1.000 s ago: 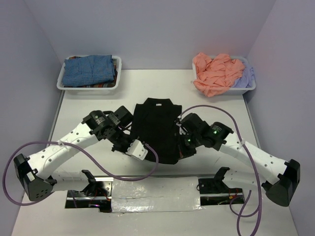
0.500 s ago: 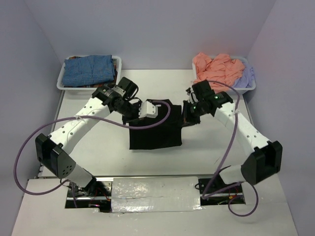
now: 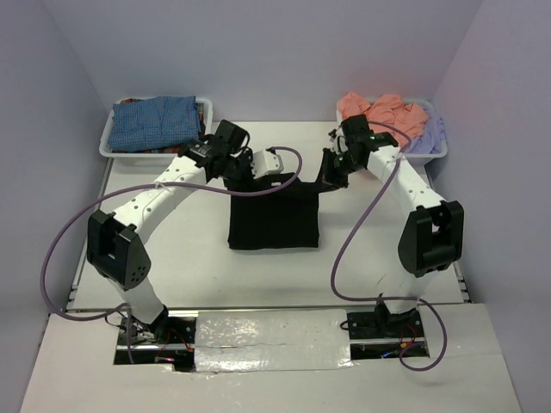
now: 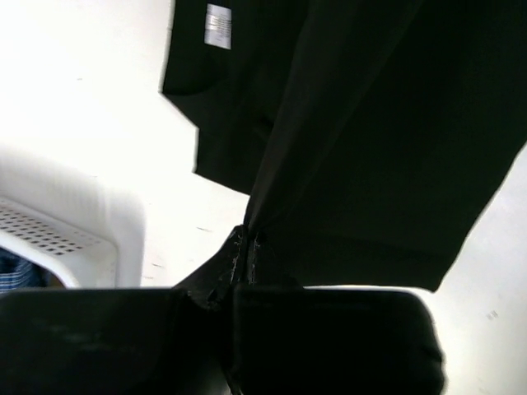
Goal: Fold and stack the long sleeve shirts
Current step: Fold the shirt
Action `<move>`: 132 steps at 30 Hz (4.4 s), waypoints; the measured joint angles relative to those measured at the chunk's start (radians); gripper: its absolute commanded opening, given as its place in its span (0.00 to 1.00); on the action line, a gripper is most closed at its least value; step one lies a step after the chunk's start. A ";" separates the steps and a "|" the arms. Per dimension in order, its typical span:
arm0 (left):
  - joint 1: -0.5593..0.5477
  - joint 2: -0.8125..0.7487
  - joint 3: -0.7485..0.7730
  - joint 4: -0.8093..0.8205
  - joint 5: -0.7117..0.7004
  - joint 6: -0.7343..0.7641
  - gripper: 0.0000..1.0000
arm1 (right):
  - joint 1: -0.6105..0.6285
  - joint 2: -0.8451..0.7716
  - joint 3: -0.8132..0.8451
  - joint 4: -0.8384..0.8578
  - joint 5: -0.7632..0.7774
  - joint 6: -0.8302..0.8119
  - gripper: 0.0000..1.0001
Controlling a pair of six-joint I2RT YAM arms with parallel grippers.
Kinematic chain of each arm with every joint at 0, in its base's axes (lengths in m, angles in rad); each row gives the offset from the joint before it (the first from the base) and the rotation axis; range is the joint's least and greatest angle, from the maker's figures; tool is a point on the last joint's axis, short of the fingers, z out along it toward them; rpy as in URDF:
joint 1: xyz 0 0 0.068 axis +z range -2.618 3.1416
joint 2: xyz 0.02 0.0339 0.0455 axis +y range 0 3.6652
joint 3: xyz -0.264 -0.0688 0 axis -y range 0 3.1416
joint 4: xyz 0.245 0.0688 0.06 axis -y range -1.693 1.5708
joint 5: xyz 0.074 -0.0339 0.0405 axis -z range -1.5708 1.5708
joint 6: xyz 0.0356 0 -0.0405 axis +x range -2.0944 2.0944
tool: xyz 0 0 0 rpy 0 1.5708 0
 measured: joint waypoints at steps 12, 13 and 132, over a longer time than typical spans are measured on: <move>0.014 0.091 -0.023 0.159 -0.100 -0.042 0.00 | -0.031 0.212 0.134 0.038 -0.009 0.000 0.00; 0.015 0.102 -0.023 0.171 -0.107 -0.051 0.00 | -0.034 0.230 0.145 0.040 -0.008 0.003 0.00; 0.216 0.393 0.122 0.261 0.050 -0.528 0.83 | 0.001 0.211 -0.009 0.452 0.397 0.035 0.56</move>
